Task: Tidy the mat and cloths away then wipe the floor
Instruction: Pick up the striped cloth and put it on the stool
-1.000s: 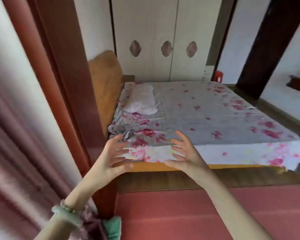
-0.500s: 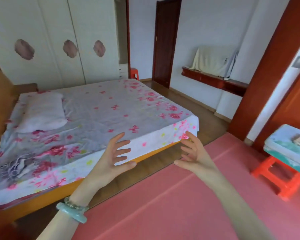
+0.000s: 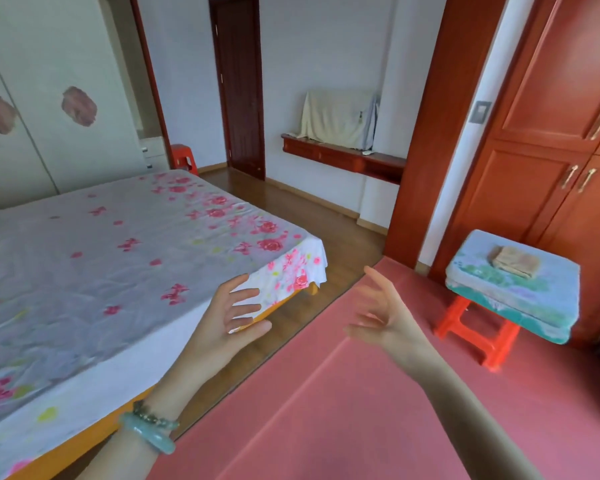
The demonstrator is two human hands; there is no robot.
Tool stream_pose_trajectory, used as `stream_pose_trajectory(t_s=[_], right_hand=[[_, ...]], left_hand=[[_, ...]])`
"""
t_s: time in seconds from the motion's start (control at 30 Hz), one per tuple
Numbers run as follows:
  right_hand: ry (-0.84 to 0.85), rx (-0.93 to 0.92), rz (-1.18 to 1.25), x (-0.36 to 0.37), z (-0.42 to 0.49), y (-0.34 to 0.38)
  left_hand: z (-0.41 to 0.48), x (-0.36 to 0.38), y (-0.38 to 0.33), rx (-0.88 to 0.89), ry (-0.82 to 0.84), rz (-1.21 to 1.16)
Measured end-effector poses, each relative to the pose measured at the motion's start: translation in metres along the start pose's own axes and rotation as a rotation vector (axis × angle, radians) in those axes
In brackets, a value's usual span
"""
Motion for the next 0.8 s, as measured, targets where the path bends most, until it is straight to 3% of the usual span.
stream_pose_trajectory(t_s=[0.5,0.8], right_hand=[[-0.177,0.010,-0.046,-0.147,0.268,-0.033],[-0.188,0.065,-0.073,-0.245,0.414,-0.069]], left_hand=[[0.338,0.113,0.047,0.060,0.180,-0.083],[0.501,0.196,0.087,0.047,0.287,-0.068]])
Point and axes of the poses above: each hand's wrist, its own z-axis towards the middle knuckle, its own x-axis out of the palm, y = z × x, the point moved 4 cm from there along z, towards the middle knuckle, and after that the axes turned 11 degrees about z, right-handed, at the moved point
